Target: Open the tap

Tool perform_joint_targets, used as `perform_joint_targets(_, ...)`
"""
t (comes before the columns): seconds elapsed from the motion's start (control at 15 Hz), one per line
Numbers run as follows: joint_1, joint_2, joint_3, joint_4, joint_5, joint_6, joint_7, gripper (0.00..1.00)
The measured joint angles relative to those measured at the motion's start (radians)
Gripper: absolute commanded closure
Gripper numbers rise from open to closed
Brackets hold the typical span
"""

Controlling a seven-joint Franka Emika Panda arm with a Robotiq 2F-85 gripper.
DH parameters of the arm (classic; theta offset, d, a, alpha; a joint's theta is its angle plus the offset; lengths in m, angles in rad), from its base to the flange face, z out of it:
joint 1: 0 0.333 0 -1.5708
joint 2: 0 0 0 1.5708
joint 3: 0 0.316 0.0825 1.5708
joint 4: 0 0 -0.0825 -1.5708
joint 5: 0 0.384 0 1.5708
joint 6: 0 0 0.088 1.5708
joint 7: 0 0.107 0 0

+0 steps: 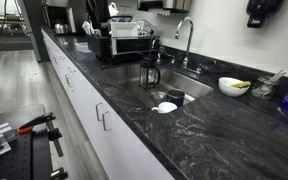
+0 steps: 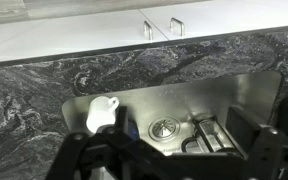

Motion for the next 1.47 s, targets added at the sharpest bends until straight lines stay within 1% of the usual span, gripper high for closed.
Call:
perform_joint_targets(0.33, 0.0, 0.004, 0.002, 0.003, 0.0, 0.0, 0.002, 0.0)
perform_joint_targets(0.53, 0.0, 0.025, 0.011, 0.022, -0.002, 0.005, 0.029, 0.0)
perform_joint_targets(0.73, -0.003, 0.084, 0.019, 0.06, -0.013, 0.035, 0.056, 0.0)
perform_joint_targets(0.93, -0.004, 0.173, 0.015, 0.11, -0.038, 0.068, 0.043, 0.0)
perform_joint_targets(1.13, -0.005, 0.276, -0.011, 0.183, -0.063, 0.079, -0.036, 0.0)
perform_joint_targets(1.47, -0.007, 0.444, -0.098, 0.353, -0.06, 0.079, -0.278, 0.0)
